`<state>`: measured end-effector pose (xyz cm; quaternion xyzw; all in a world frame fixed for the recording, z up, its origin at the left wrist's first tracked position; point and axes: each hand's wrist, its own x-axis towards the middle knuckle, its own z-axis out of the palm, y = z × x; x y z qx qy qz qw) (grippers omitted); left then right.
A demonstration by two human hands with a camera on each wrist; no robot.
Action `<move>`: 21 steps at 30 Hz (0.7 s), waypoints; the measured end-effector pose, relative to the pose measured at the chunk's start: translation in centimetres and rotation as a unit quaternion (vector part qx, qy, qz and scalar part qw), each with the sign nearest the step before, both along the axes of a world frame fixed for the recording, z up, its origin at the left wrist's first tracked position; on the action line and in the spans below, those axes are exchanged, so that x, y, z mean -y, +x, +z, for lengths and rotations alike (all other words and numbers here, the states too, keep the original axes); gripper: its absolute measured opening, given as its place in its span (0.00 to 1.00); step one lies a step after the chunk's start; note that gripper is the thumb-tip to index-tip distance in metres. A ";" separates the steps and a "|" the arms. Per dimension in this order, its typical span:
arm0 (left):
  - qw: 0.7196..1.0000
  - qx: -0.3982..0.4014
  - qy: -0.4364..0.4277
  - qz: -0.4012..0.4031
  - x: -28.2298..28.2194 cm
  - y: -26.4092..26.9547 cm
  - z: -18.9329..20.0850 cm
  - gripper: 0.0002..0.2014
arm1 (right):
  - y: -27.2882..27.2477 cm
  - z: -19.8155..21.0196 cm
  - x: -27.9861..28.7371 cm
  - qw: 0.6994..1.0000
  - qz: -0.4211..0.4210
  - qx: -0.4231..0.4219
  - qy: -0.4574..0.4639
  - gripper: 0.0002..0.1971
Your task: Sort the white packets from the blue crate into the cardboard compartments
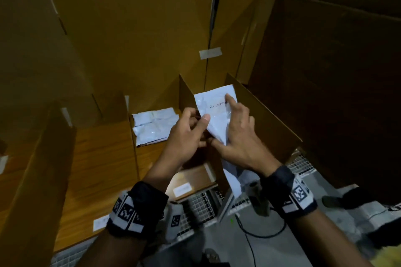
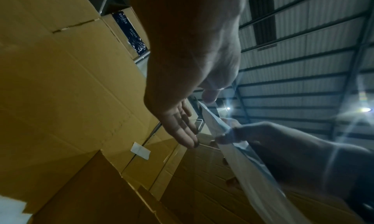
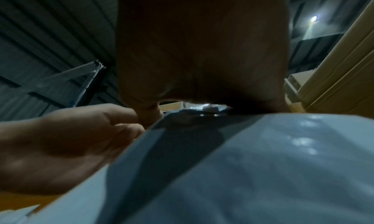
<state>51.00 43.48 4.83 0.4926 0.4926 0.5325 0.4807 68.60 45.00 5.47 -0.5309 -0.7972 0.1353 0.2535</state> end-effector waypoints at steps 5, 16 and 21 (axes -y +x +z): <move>0.989 -0.126 0.019 0.069 -4.8 1.5 -1.0 0.10 | 6.0 0.7 -8.5 0.998 -0.008 0.061 -0.001 0.55; 0.867 -0.490 -0.067 0.063 -18.3 5.4 -7.6 0.36 | 6.0 -7.0 -31.6 0.971 0.073 0.210 -0.091 0.55; 0.843 -0.525 -0.082 0.084 -21.2 5.6 -9.3 0.38 | 2.3 -11.9 -39.8 0.946 0.139 0.270 -0.117 0.53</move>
